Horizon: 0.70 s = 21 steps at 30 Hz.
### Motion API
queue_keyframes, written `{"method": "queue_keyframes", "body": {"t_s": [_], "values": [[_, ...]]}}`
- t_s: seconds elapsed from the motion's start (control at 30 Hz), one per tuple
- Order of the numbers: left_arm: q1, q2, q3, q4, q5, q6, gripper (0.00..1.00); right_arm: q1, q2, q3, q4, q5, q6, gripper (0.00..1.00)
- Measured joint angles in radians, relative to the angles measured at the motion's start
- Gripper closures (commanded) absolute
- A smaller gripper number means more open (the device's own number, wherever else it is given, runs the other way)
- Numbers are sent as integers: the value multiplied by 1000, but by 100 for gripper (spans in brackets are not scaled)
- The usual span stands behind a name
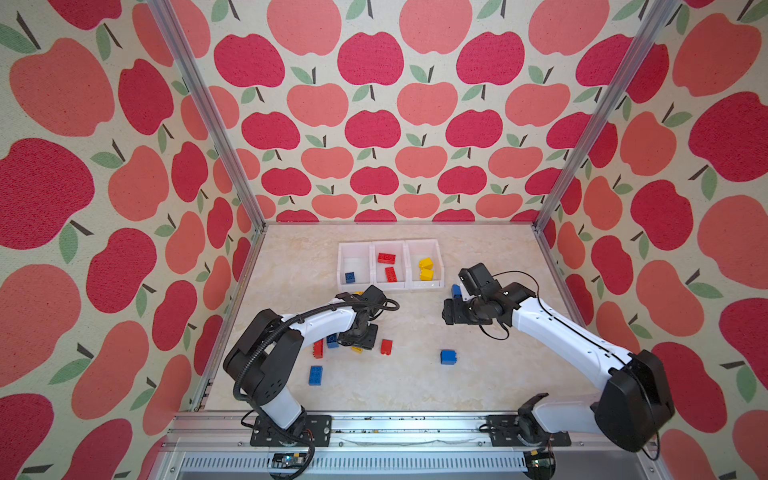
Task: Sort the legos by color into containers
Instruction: 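Lower the left gripper and close it on the yellow 2x4 brick, then carry the yellow brick with the left gripper into the yellow compartment and release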
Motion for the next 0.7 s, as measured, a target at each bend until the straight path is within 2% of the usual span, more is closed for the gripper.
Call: {"method": "queue_keyframes", "body": {"t_s": [0.47,0.7], "values": [[-1,-3,0,0,-8,-21,68,-8,-27,-18,1,0,9,13],[-13,-92,4,-2,-21,-24,71,-8,-58,-40,3,0,13,13]]}}
